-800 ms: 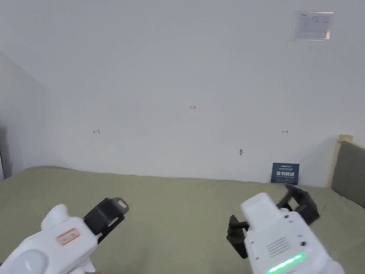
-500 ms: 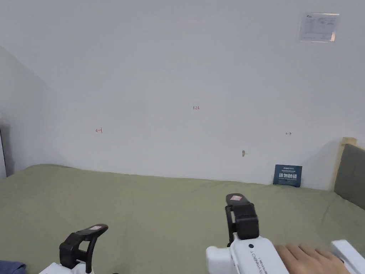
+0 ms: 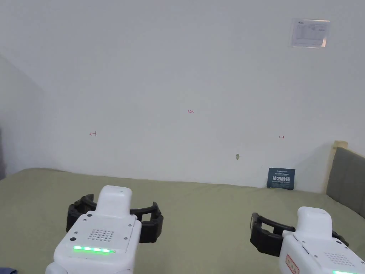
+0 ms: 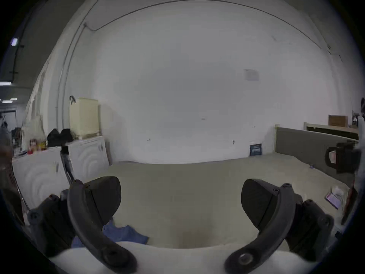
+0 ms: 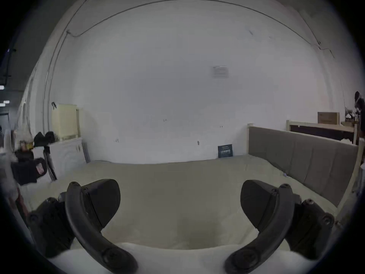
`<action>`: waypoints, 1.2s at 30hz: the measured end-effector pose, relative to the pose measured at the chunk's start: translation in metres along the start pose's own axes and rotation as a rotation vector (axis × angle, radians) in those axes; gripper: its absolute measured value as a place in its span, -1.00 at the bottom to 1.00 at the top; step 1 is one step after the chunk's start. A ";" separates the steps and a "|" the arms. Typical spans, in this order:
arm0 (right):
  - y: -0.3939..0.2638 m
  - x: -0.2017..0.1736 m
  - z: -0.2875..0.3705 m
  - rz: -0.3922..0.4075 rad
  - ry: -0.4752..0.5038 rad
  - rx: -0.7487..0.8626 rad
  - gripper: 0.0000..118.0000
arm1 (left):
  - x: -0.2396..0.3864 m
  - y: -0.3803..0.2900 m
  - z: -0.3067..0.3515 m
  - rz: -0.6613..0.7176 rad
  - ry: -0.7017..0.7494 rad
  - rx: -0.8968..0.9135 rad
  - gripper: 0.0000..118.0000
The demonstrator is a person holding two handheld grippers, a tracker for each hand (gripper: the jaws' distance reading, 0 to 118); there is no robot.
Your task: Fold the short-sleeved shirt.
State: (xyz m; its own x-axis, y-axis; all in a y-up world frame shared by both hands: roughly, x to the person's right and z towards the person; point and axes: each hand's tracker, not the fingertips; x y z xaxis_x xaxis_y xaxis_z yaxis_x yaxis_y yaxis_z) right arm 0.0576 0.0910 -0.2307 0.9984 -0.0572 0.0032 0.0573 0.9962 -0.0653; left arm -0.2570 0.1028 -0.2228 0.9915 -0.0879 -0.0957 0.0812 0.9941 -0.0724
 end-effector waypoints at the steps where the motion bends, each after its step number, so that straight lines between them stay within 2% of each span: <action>1: 0.000 0.000 0.001 0.026 -0.013 -0.006 1.00 | -0.004 0.001 -0.001 0.009 0.001 -0.005 1.00; 5: 0.004 -0.004 0.005 0.059 -0.010 0.022 1.00 | -0.011 0.001 -0.003 0.089 -0.034 -0.057 1.00; 9: 0.005 -0.009 0.004 0.107 -0.012 0.031 1.00 | -0.014 0.000 -0.002 0.081 -0.013 -0.060 1.00; 13: 0.006 -0.009 0.006 0.086 -0.026 0.043 1.00 | -0.016 0.001 -0.003 0.092 -0.013 -0.070 1.00; 19: 0.006 -0.011 0.005 0.127 -0.040 0.035 1.00 | -0.014 0.003 -0.001 0.076 -0.021 -0.070 1.00; 23: 0.007 -0.011 0.005 0.116 -0.050 0.024 1.00 | -0.013 0.003 -0.001 0.095 -0.018 -0.081 0.98; 24: 0.007 -0.011 0.006 0.105 -0.051 0.021 1.00 | -0.014 0.003 -0.001 0.095 -0.022 -0.082 0.81; 25: 0.008 -0.010 0.006 0.093 -0.045 0.022 0.95 | -0.013 0.003 0.000 0.089 -0.020 -0.079 0.41; 26: 0.009 -0.009 0.007 0.078 -0.039 0.027 0.70 | -0.011 0.004 0.001 0.070 -0.011 -0.080 -0.22; 27: 0.010 -0.007 0.008 0.076 -0.032 0.028 -0.16 | -0.010 0.004 -0.001 0.054 -0.008 -0.085 -1.00; 28: 0.010 -0.007 0.008 0.072 -0.053 0.038 -0.89 | -0.010 0.002 -0.002 0.060 -0.005 -0.083 -1.00; 30: 0.009 -0.005 0.009 0.091 -0.119 0.072 -0.95 | -0.007 0.003 0.001 0.055 -0.007 -0.085 -1.00; 32: 0.010 -0.001 0.009 0.076 -0.075 0.040 -0.95 | -0.005 0.000 0.002 0.049 0.001 -0.080 -1.00; 36: 0.009 0.002 0.008 0.082 -0.087 0.026 -0.95 | -0.007 0.000 0.001 0.059 -0.005 -0.091 -1.00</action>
State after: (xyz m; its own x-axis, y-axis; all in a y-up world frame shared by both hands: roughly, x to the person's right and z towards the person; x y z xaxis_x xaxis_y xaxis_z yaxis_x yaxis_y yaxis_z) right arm 0.0599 0.1000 -0.2232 0.9959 0.0291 0.0858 -0.0256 0.9988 -0.0426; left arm -0.2637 0.1031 -0.2213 0.9948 -0.0286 -0.0973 0.0130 0.9875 -0.1570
